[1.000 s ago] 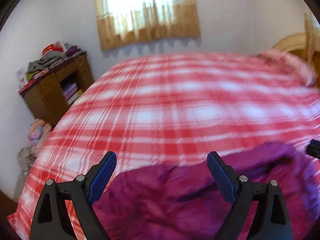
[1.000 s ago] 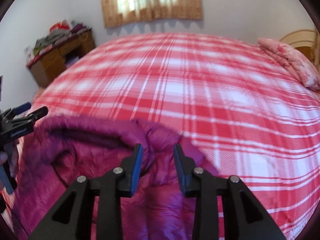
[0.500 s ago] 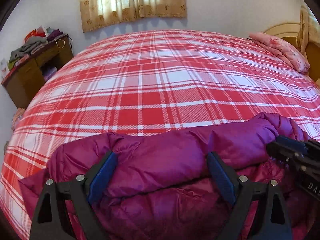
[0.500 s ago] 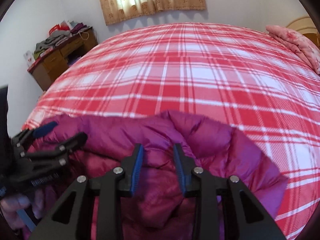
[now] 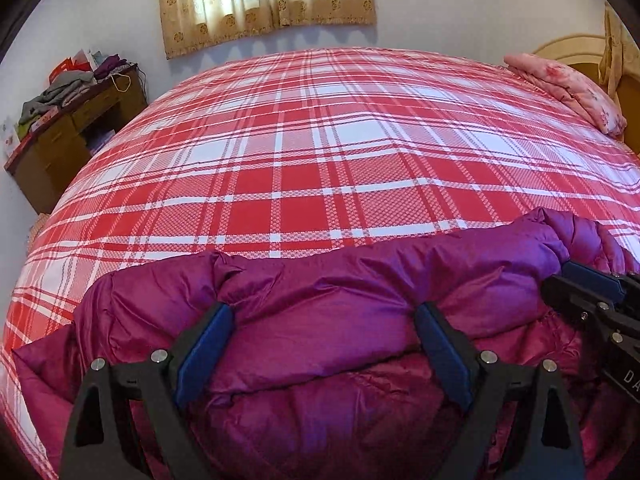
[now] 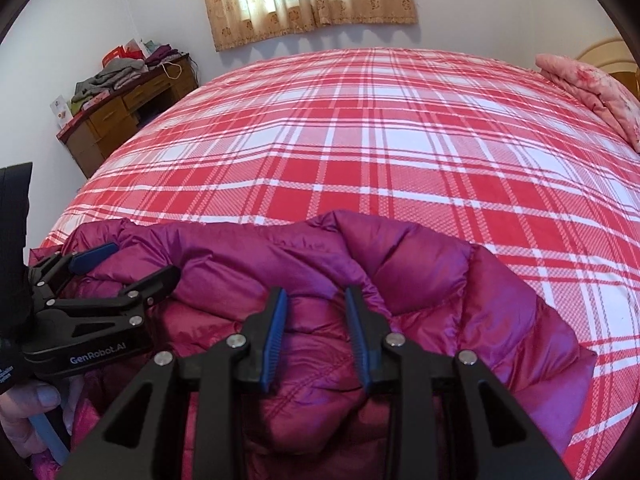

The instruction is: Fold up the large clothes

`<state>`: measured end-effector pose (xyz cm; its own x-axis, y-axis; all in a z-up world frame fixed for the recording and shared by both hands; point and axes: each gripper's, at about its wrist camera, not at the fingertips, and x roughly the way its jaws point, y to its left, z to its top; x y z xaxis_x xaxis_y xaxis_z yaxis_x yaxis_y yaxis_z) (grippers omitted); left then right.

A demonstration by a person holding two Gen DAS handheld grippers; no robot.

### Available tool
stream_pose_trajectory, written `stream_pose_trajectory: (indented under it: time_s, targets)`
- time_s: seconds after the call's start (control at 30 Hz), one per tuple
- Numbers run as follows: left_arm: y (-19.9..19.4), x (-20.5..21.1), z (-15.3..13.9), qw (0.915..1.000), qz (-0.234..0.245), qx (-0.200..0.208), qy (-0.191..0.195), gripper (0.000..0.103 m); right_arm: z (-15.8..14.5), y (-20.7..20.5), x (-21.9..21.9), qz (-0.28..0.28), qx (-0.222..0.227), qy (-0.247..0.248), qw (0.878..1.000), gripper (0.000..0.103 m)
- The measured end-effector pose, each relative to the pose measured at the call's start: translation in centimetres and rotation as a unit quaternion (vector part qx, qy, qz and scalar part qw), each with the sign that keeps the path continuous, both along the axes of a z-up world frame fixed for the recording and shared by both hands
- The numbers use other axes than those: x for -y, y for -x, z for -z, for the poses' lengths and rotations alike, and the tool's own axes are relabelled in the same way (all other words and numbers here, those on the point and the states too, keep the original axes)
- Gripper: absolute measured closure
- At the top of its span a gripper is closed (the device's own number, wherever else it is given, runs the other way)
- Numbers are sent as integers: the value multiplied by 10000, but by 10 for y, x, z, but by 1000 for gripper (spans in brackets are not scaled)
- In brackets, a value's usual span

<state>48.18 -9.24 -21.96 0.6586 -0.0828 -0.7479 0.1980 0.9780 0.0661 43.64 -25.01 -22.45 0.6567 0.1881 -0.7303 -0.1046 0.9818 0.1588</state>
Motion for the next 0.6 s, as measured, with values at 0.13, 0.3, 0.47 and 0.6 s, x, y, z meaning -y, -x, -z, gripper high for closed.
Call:
stream_pose_trajectory:
  time_s: [0.13, 0.3, 0.47, 0.6]
  targets:
    - [-1, 1, 1, 10000, -5, -5, -6, 9, 1, 0, -2, 8, 0, 55, 10000, 70]
    - [-1, 1, 1, 10000, -9, -10, -24, 9, 2, -1, -2, 16, -5, 85, 10000, 70]
    - [-2, 2, 2, 10000, -14, -19, -30, 8, 3, -1, -3, 32, -5, 147, 9999, 70]
    - [-2, 2, 2, 10000, -13, -19, -38, 8, 3, -2, -4, 34, -5, 163, 9999, 70]
